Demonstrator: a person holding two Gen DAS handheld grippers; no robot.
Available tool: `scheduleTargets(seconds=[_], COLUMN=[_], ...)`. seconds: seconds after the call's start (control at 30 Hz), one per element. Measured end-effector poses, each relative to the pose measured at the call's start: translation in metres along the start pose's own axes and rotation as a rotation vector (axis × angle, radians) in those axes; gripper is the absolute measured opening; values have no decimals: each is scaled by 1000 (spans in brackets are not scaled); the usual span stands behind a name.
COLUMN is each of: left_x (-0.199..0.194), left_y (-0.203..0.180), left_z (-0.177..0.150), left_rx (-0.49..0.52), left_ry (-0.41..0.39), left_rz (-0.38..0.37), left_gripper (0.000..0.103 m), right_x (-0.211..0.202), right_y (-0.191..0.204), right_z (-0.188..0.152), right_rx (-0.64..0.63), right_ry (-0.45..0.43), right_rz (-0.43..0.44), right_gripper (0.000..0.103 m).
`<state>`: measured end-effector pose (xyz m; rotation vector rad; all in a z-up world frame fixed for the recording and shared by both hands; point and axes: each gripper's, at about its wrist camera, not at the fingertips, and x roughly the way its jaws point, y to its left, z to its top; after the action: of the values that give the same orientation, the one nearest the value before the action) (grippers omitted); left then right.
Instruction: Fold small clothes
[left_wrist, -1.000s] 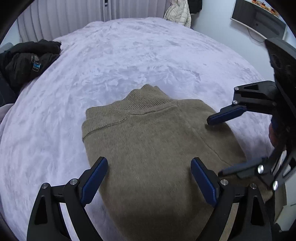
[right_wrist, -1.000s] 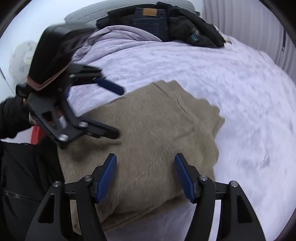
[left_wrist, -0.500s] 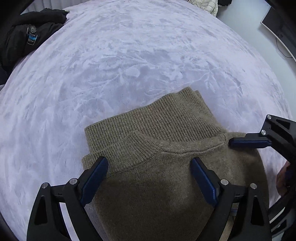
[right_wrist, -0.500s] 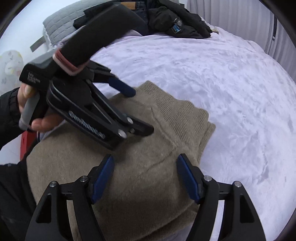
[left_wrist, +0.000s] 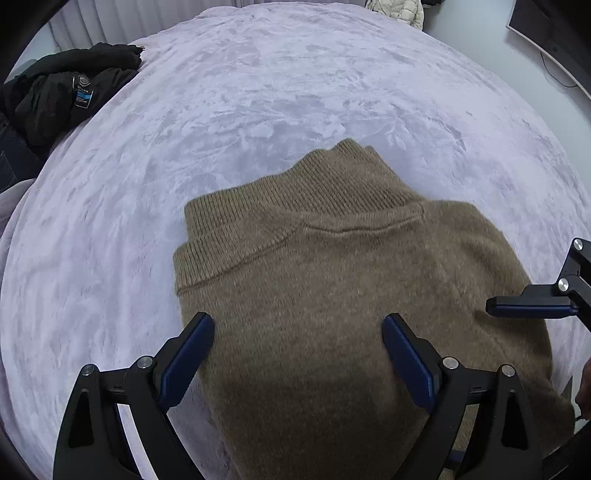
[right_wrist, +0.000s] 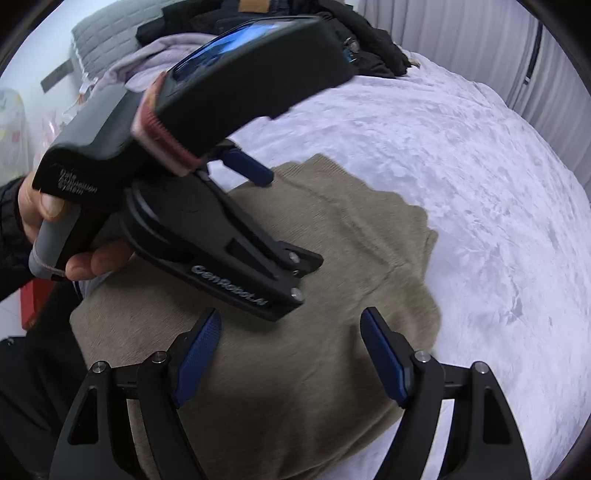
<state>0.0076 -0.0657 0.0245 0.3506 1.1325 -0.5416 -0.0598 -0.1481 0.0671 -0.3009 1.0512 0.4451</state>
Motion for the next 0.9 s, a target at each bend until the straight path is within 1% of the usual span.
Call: scheduleTargets(seconds=[0.07, 0.1, 0.27, 0.37, 0.4, 0.5, 0.57, 0.6, 0.67, 0.7, 0.73, 0.8, 0.83, 0.9], left_x=[-5, -8, -24, -27, -28, -33, -46, -57, -79, -87, -90, -88, -86, -85], left_y=[2, 2, 6, 9, 10, 12, 16, 19, 22, 22, 23, 23, 24, 26], left_z=[-12, -17, -34, -44, -49, -60, -69, -75, -88, -96, -102, -112, -116, -123], left_rx=[-6, -11, -35, -62, -69, -92, -121, -136, -145, -145, -145, -156, -168, -196], left_ry=[-17, -24, -51, -53, -55, -61, -73, -92, -145, -165, -169, -156, -151, -153], left_rz=[-9, -15, -43, -68, -76, -89, -83, -81, -81, -63, -41, 4, 3, -24], left_gripper=[93, 93, 94, 94, 94, 94, 94, 94, 94, 94, 94, 94, 94, 94], right_x=[7, 5, -14, -26, -35, -41, -40, -45, -59, -73, -82, -99, -104, -102], right_y=[15, 18, 11, 14, 14, 20, 24, 23, 22, 26, 29, 35, 38, 46], right_z=[-10, -16, -45, -62, -73, -88, -90, -95, -102, -111, -112, -113, -112, -106], right_rx=[-40, -40, 61, 68, 69, 77, 111, 139, 183, 194, 201, 224, 237, 255], right_ry=[19, 1, -53, -81, -85, -86, -82, -75, -74, -96, -124, -181, -203, -232], right_rz=[-39, -54, -57, -83, -87, -122, -116, -113, -142, -156, -161, -152, -151, -148], right_gripper=[80, 80, 80, 80, 80, 81, 81, 81, 81, 81, 81, 81, 81, 81])
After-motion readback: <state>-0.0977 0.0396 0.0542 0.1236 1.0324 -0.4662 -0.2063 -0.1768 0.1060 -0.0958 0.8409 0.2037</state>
